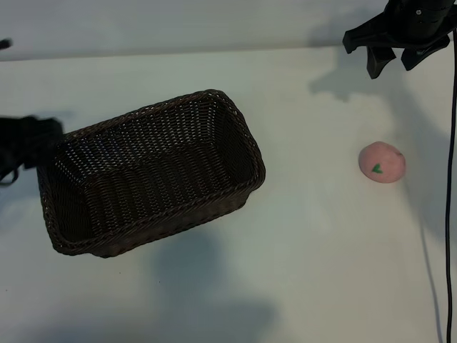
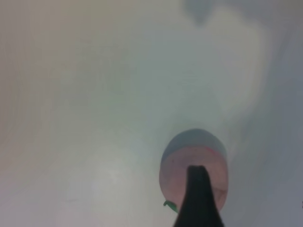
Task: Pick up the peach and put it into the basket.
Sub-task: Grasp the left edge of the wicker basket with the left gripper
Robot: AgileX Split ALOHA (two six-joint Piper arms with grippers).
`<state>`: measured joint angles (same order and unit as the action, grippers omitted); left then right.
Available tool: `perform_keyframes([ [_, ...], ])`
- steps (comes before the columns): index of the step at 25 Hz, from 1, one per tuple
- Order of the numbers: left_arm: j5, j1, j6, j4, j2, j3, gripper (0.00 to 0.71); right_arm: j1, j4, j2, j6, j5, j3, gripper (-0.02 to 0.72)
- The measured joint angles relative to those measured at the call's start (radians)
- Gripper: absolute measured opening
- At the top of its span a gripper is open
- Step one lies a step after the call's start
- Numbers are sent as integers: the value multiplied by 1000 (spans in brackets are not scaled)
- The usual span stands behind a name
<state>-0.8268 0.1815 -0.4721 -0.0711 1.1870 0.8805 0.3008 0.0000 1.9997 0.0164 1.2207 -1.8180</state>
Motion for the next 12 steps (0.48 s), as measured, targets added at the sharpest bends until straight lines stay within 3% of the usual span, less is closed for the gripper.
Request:
perform_keyframes([
  [5,7,0,-154,-104,-62,-105,599,0,0,0,-3,0,0,505],
  [12,95,0,-207,-118,57,-151,599,0,0,0,-6,0,0,505],
])
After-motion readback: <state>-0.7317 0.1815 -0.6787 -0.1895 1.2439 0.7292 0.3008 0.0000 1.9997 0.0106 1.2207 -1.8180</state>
